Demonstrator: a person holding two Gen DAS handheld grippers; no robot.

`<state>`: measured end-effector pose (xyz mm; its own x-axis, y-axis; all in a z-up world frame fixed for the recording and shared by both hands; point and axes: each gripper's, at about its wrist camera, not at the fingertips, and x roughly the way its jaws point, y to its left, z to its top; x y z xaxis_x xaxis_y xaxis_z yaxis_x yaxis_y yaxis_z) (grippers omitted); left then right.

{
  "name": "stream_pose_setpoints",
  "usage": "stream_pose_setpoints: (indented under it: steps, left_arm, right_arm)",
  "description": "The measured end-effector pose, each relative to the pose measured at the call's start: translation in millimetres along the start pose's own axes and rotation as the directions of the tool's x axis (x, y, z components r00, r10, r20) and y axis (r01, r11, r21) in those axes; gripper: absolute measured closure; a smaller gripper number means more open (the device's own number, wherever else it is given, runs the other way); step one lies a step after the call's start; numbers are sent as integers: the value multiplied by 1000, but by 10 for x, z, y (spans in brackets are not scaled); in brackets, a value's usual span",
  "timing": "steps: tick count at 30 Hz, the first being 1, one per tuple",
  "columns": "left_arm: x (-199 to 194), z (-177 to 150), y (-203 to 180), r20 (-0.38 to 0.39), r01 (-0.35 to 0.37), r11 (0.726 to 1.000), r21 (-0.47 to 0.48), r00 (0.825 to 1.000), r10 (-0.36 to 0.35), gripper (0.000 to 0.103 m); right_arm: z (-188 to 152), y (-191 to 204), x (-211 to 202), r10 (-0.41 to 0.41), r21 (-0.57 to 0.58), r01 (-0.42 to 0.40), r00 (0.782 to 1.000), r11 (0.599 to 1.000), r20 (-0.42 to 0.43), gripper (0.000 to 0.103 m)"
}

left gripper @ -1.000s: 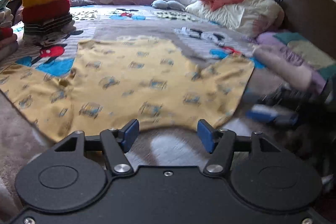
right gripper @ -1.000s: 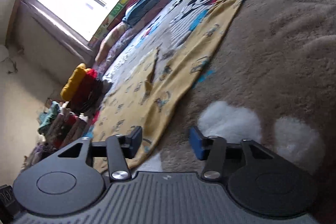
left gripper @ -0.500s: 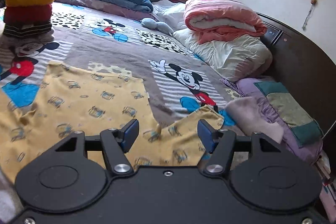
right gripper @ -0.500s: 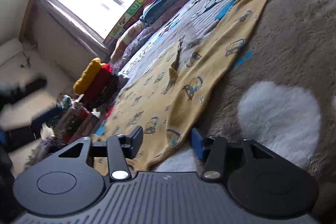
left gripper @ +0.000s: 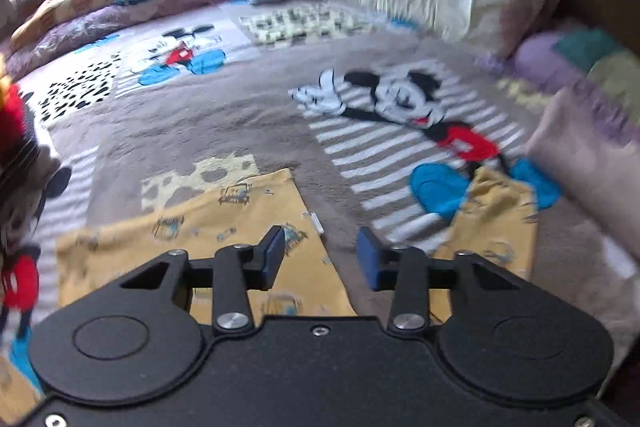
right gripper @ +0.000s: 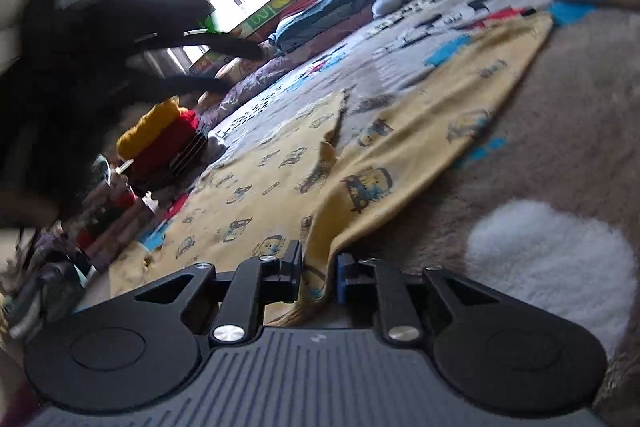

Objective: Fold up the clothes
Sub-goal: 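Grasp the yellow shirt hem with the left tool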

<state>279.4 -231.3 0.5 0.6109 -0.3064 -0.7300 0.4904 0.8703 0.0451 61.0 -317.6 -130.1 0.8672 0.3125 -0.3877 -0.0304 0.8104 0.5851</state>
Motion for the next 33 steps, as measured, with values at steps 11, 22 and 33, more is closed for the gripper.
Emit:
stream_pose_setpoints:
  steps: [11, 22, 33]
  left_arm:
    - [918, 408, -155, -240, -101, 987, 127, 962, 129, 69]
    - [1325, 489, -229, -306, -196, 964, 182, 920, 245, 90]
    - [1179, 541, 19, -262, -169, 979, 111, 946, 192, 102]
  right_arm:
    - [-4, 73, 43, -19, -38, 18, 1000, 999, -8, 82]
    - [12, 62, 27, -18, -22, 17, 1000, 1000, -16, 84]
    - [99, 114, -125, 15, -49, -13, 999, 999, 52, 94]
